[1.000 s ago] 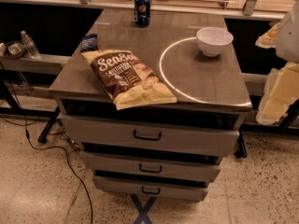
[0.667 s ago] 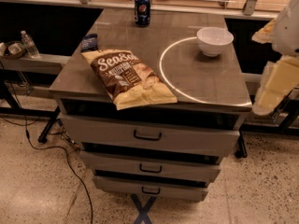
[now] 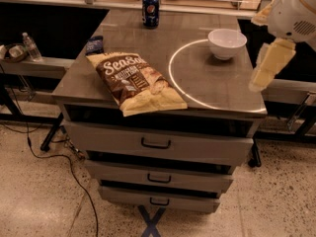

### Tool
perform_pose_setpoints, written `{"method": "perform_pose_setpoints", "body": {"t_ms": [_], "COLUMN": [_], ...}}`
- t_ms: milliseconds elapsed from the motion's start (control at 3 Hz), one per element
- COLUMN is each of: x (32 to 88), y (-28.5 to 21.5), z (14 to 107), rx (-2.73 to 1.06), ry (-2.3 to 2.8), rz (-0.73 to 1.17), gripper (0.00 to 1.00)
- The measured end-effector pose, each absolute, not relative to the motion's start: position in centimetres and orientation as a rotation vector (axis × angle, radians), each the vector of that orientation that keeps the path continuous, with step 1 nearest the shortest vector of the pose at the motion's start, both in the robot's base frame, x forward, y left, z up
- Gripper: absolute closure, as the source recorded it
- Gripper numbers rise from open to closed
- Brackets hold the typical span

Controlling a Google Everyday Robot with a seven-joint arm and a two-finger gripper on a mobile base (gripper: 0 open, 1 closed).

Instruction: Move white bowl near brown chip bag

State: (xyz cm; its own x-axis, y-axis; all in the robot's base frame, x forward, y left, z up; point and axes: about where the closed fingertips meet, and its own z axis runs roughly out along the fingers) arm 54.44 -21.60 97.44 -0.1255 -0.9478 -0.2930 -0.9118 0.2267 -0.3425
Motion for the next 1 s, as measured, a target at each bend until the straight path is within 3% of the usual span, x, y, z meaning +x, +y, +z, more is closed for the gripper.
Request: {"method": "perform_pose_setpoints", "body": {"t_ms": [333,1000], "x": [61.2,68.6], "y": [-21.7,-22.6], "z": [96.4,93.1], "rx": [-1.615,-1.458], "ry": [2.007,2.026], "rz": [-0.104,-0.030], "gripper": [0.00,0.00]}}
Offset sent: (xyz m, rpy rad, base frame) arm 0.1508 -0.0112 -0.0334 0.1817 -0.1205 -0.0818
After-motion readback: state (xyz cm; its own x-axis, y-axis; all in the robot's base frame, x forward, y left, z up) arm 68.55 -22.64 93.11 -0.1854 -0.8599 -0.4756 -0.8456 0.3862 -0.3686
